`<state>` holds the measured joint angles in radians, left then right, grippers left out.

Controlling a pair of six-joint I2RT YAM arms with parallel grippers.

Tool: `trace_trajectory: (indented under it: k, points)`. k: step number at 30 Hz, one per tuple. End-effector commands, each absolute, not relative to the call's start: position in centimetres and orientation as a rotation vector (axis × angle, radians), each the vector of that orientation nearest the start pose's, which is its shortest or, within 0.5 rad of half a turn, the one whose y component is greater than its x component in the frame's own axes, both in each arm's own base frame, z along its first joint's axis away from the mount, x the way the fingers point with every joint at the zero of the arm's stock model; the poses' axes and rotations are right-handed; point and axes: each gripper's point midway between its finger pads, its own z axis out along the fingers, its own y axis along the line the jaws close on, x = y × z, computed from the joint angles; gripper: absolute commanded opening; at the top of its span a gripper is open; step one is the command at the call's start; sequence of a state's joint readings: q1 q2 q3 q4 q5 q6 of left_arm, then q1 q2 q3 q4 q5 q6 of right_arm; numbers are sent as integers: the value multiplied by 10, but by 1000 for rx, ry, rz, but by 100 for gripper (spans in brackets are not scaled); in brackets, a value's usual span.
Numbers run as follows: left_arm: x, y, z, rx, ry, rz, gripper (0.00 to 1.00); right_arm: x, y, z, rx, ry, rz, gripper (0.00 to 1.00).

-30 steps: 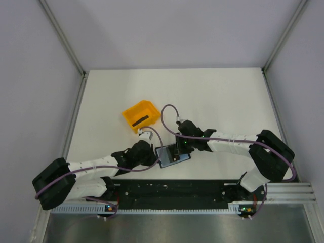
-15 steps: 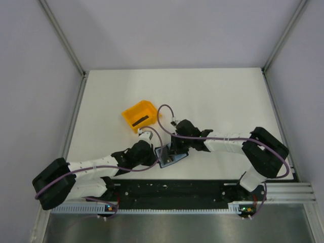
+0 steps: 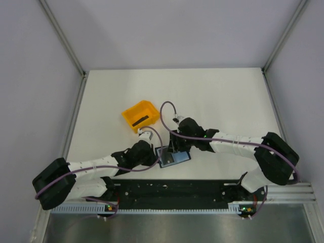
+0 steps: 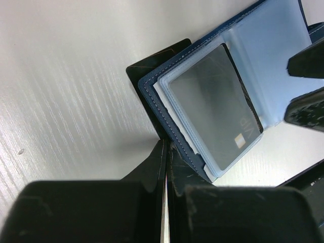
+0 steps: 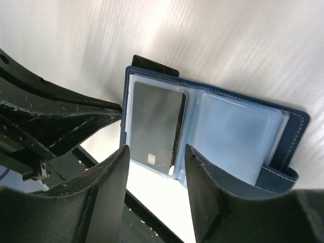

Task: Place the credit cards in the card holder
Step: Insert the credit card into the card holder.

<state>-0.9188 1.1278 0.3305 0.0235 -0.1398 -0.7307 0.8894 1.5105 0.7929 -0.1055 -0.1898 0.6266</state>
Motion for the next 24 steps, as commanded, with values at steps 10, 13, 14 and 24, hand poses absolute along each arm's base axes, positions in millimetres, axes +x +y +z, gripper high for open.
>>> trace_trajectory:
  k: [10,13,14,24]
  points:
    - [168,-229,23,186,2418,-648,0,204,313,43,-420,2570,689,1]
    - [168,-230,23,188,2422,-647,0,202,314,33,-433,2597,684,0]
    - [168,-230,23,189,2420,-647,0,200,315,31,-438,2604,690,0]
    - [168,-233,23,192,2424,-655,0,179,345,35,-544,2583,920,0]
